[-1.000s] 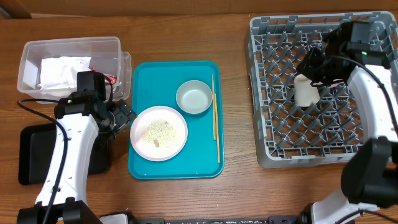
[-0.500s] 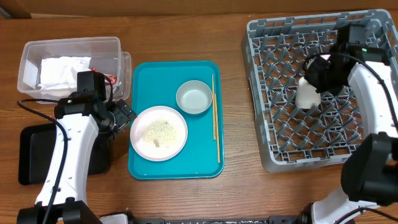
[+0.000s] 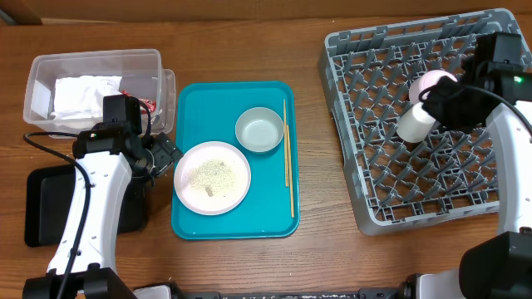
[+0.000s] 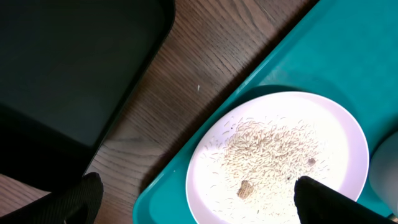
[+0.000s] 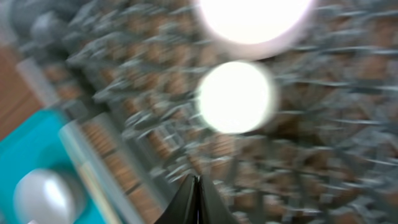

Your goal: Sort waste into correct bins and load items into the dishwasher

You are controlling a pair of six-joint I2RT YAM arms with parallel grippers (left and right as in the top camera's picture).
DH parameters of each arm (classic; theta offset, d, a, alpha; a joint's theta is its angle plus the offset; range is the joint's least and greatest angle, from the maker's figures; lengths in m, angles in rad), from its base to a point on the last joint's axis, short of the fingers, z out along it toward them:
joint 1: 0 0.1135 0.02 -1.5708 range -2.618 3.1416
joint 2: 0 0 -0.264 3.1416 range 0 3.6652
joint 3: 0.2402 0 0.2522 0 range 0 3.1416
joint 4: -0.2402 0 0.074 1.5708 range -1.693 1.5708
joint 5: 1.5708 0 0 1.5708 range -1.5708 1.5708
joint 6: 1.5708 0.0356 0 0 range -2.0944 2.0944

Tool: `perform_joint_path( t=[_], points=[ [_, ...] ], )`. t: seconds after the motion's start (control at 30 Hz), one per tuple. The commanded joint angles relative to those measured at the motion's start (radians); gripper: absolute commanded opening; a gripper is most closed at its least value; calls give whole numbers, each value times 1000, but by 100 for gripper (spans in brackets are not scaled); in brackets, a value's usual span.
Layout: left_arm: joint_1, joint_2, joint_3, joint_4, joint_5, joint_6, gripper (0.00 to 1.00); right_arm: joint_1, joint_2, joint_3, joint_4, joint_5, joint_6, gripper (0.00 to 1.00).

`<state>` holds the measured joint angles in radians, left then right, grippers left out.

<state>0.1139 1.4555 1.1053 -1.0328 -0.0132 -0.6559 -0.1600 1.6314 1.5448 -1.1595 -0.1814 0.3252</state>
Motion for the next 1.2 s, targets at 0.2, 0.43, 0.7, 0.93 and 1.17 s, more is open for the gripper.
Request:
perform_joint_path(
  t=[0.2, 0.43, 0.7, 0.93, 1.17],
  points=[
    [4, -3, 0, -2, 3, -14, 100, 217, 30, -6, 66, -45, -278, 73],
    [4, -3, 0, -2, 4, -14, 100, 304, 148, -32, 101, -19, -334, 83],
    [4, -3, 0, -2, 4, -14, 100, 312, 257, -37, 99, -35, -333, 82],
    [4, -3, 0, -2, 4, -14, 100, 312, 261, -39, 102, -37, -325, 63],
    [4, -3, 0, -2, 3, -14, 100, 313, 266, -113, 147, -37, -325, 54]
  ],
)
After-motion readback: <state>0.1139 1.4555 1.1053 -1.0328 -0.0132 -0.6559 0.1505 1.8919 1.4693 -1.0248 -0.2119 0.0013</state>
